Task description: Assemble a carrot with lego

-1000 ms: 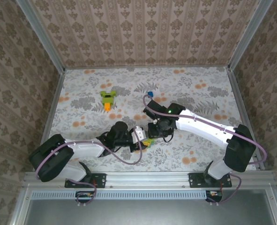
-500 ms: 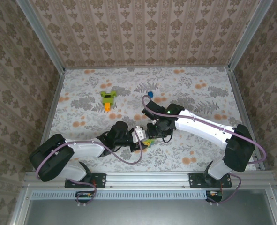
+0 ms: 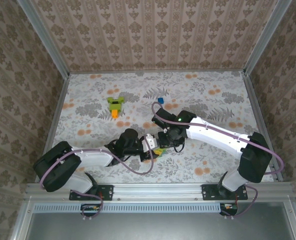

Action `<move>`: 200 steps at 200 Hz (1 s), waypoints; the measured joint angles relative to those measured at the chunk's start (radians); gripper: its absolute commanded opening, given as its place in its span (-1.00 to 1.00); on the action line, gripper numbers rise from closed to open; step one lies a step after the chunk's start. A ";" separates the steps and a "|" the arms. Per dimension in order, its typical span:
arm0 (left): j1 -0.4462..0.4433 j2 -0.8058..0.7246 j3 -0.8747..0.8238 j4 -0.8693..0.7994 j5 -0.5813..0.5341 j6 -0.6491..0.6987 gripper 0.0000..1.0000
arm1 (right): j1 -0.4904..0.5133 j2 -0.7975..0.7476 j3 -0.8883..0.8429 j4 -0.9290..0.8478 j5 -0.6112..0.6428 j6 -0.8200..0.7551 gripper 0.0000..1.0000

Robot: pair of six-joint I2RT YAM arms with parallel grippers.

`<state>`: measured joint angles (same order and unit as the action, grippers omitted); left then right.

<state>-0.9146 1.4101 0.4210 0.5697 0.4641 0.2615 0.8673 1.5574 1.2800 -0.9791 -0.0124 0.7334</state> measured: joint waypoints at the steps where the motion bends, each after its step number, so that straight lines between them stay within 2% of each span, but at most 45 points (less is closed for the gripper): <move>1: 0.000 0.000 0.000 0.000 0.000 0.000 -0.79 | 0.000 0.000 0.000 0.000 0.001 0.001 -0.67; 200: -0.002 0.005 0.007 -0.006 -0.005 0.001 -0.78 | 0.028 0.066 0.076 -0.079 0.054 0.008 -0.55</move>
<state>-0.9169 1.4147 0.4282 0.5632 0.4591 0.2623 0.8951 1.6234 1.3563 -1.0584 0.0418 0.7410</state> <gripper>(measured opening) 0.347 0.299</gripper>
